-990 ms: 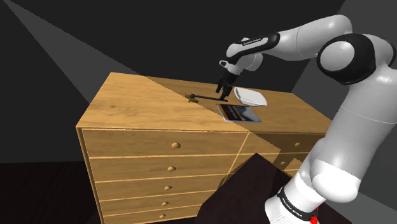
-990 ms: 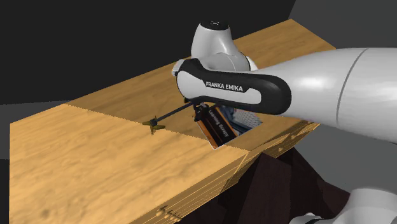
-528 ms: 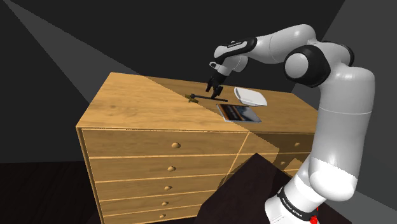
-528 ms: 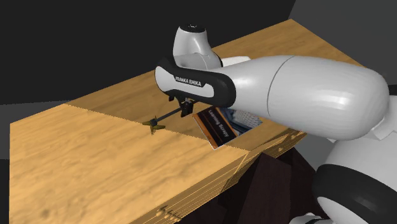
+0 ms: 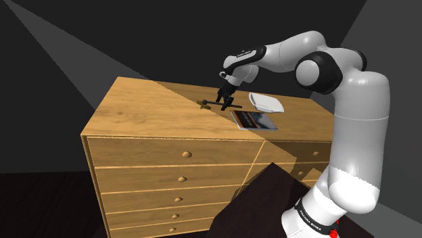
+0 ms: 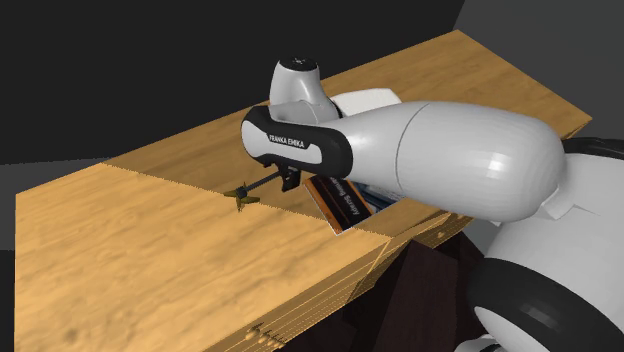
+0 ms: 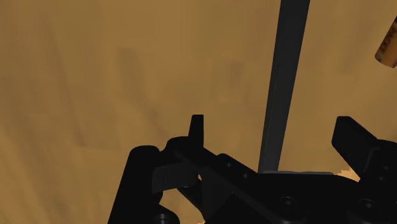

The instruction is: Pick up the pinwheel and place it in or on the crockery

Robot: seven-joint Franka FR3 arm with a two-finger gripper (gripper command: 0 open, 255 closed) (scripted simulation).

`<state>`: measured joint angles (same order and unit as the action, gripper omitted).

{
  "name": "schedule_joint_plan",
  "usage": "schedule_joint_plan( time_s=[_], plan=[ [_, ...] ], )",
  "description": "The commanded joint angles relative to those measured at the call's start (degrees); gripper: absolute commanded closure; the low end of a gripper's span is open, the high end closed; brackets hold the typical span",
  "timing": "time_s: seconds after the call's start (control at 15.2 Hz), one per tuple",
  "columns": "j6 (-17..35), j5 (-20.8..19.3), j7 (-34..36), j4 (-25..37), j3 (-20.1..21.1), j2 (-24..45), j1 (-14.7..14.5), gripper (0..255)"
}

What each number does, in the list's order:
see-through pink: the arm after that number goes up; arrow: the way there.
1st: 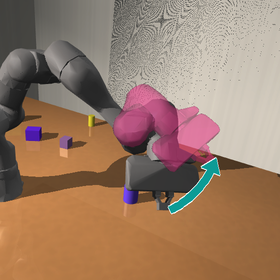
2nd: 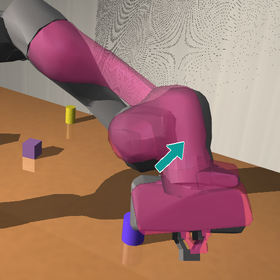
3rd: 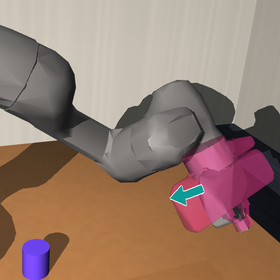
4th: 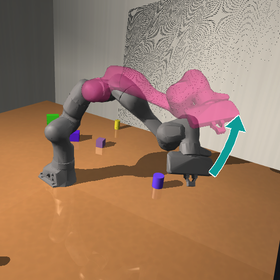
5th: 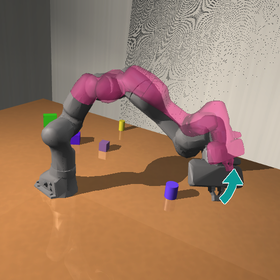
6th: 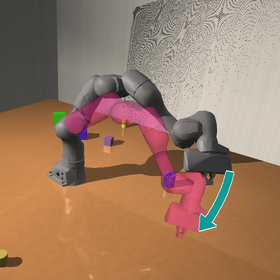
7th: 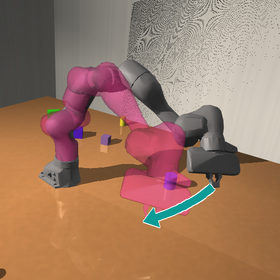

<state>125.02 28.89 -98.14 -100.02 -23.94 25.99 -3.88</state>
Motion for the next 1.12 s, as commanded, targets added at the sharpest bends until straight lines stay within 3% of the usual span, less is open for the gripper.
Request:
schedule_joint_plan(
  time_s=[0.0, 0.26, 0.33, 1.06],
  plan=[
    [0.1, 0.1, 0.0, 0.0, 0.0, 0.1, 0.0, 0],
    [0.1, 0.1, 0.0, 0.0, 0.0, 0.1, 0.0, 0],
    [0.1, 0.1, 0.0, 0.0, 0.0, 0.1, 0.0, 255],
    [-1.0, -0.5, 0.5, 0.5, -0.3, -0.7, -0.1, 255]
  ],
)
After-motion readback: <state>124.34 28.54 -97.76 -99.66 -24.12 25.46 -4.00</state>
